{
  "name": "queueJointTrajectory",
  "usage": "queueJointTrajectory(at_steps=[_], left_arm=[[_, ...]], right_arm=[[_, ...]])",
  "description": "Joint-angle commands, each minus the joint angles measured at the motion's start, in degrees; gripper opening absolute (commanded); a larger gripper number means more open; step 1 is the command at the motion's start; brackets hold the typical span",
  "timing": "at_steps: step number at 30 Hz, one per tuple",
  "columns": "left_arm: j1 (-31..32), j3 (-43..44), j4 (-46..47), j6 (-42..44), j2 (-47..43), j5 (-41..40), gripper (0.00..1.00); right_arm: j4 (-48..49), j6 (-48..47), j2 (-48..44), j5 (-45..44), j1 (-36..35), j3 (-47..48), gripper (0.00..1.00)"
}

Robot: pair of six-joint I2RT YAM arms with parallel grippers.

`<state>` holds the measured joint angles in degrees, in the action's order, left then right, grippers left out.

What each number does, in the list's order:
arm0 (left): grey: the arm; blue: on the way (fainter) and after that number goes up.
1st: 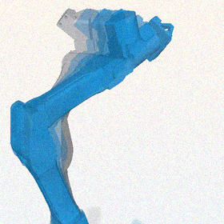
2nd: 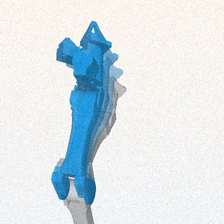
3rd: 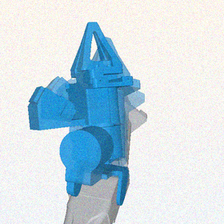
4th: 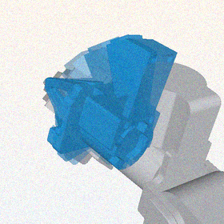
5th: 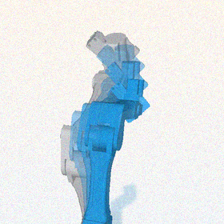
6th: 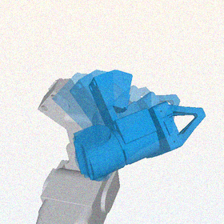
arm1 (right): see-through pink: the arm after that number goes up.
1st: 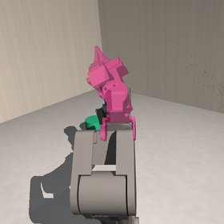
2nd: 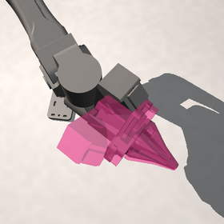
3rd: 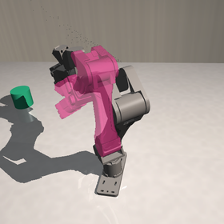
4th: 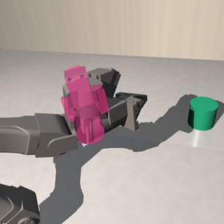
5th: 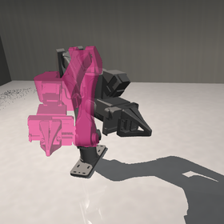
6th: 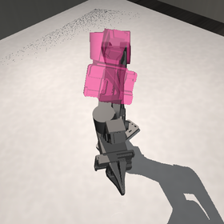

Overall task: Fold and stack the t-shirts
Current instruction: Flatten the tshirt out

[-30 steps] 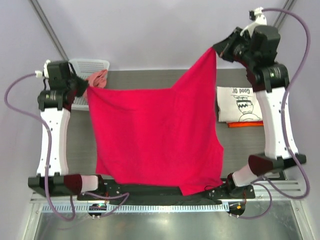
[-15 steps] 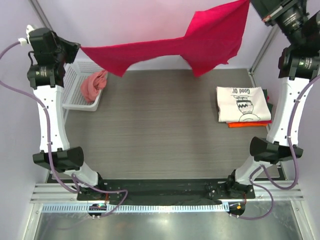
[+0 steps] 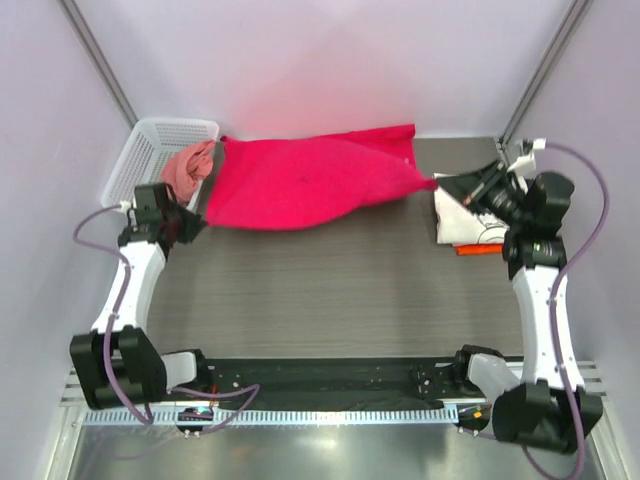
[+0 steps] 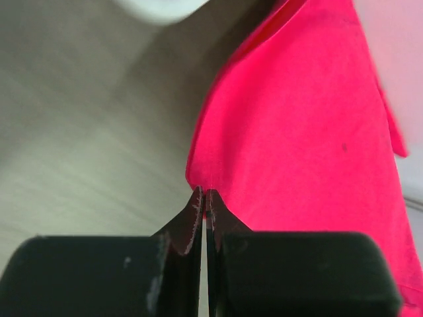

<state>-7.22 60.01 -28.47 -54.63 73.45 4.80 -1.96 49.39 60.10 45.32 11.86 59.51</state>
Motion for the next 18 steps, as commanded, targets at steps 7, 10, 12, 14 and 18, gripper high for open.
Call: queueJointTrajectory(at_steps=[7,10,12,14,18], left_arm=[[-0.3,-23.4,4.0,0.6,-20.0,-2.5,0.00],[-0.3,-30.3,4.0,-2.4,-25.0,-2.9,0.00],[-0.3,-33.0,3.6,-4.2,-28.0,-3.8,0.00],[-0.3,-34.9,2.6,-5.5,-29.7,-4.3,0.00],[-0.2,-34.1,-2.0,-5.8,-33.5,-9.4,0.00]], right_arm=[[-20.6,-13.2,-27.3,-1.3,0.3,-18.8,0.01],[-27.7,-14.9,-33.5,-2.0,0.2,-22.8,0.01],[-31.8,-15.8,-36.3,-3.0,0.2,-25.5,0.01],[-34.1,-17.1,-39.3,-3.8,0.2,-27.3,0.01],[-39.0,-19.2,-41.5,-6.4,0.2,-27.7,0.01]])
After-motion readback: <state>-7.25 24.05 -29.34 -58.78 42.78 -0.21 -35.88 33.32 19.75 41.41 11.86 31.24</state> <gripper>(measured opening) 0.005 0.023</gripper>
